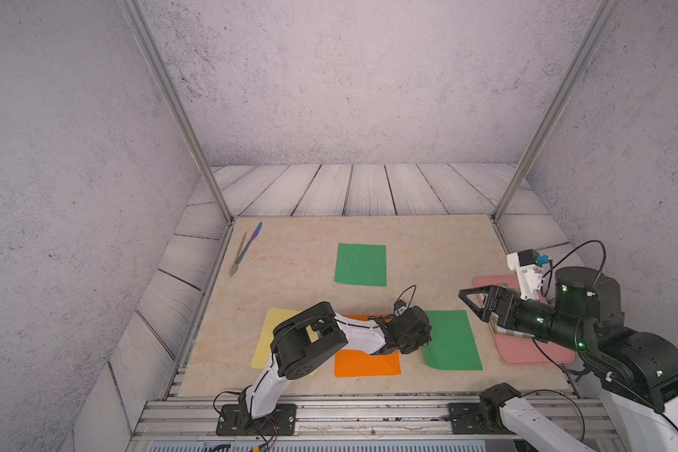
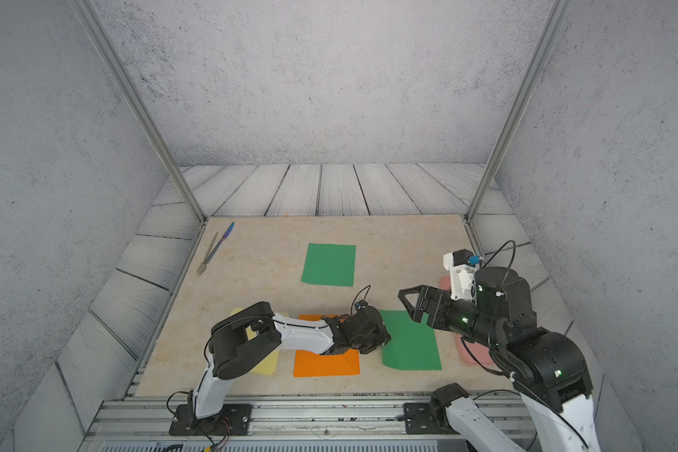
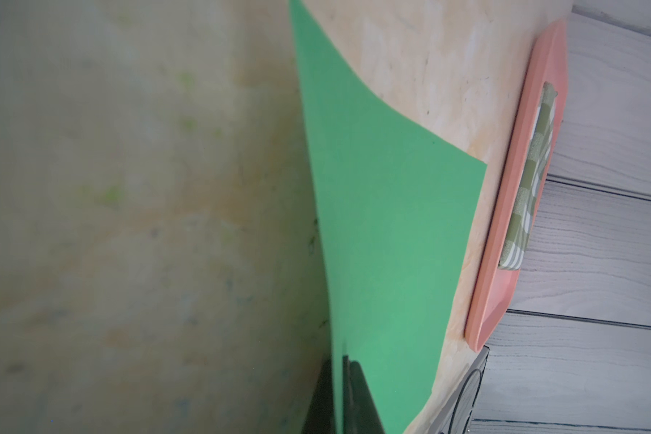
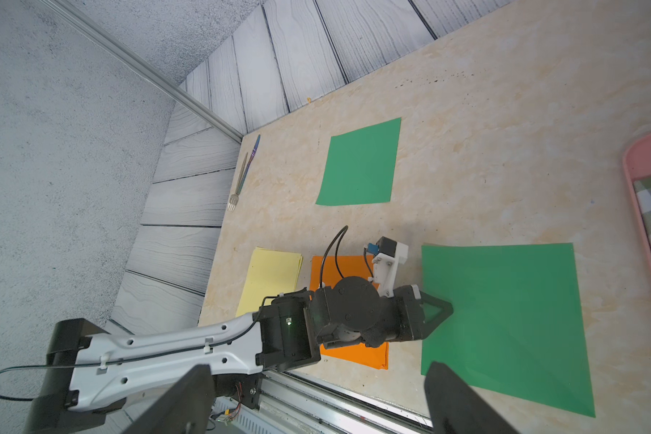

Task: Sort the scattered colored papers by color
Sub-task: Place the colored paper at the center of the board.

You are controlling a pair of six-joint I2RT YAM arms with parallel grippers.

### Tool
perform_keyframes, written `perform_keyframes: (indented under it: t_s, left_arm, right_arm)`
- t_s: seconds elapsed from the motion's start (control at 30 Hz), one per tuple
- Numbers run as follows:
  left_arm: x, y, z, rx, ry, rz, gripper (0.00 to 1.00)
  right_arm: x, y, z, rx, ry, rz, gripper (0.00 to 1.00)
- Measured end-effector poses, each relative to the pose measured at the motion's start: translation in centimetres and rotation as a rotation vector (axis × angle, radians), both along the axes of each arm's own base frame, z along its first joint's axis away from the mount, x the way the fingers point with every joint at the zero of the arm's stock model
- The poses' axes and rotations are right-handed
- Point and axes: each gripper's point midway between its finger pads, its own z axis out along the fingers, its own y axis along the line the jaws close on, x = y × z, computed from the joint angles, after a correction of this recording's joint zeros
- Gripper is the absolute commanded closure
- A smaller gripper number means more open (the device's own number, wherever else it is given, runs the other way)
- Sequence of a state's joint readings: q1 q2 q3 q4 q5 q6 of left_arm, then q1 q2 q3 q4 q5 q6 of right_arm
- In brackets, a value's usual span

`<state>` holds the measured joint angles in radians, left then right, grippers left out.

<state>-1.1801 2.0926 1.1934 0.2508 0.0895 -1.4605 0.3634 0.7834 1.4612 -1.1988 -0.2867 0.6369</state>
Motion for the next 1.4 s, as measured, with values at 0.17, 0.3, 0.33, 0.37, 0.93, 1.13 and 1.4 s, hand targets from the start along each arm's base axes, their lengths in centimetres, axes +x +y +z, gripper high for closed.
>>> perform_keyframes:
  t_s: [0.17, 0.3, 0.33, 0.37, 0.93, 1.13, 1.4]
  left_arm:
    - [0.1, 0.3, -0.1, 0.003, -0.006, 0.025, 0.96]
    - [0.3, 0.4, -0.1, 0.003, -0.012, 0.045, 0.96]
    - [0.4, 0.4, -0.1, 0.004, -0.015, 0.05, 0.95]
    - [0.5, 0.4, -0.1, 0.005, -0.016, 0.055, 0.95]
    - [0.2, 0.9, 0.7, 0.024, -0.011, 0.048, 0.68]
    - [-0.3, 2.8, 0.6, 0.088, -0.007, 0.048, 0.68]
    - [0.0, 5.1, 4.4, 0.149, -0.091, 0.037, 0.67]
  right_arm:
    - [-0.1, 0.1, -0.1, 0.005, 0.004, 0.004, 0.08]
    - [-0.2, 0.1, -0.1, 0.007, 0.003, 0.006, 0.08]
    - [-0.2, 0.1, -0.1, 0.008, 0.002, 0.007, 0.08]
    - [-0.3, 0.1, -0.1, 0.008, 0.002, 0.007, 0.08]
    - [-0.5, 0.0, -0.2, 0.013, 0.004, 0.002, 0.08]
    - [-0.7, -0.1, -0.4, 0.021, 0.009, -0.005, 0.08]
    - [-0.3, 0.1, -1.7, 0.032, 0.045, -0.02, 0.08]
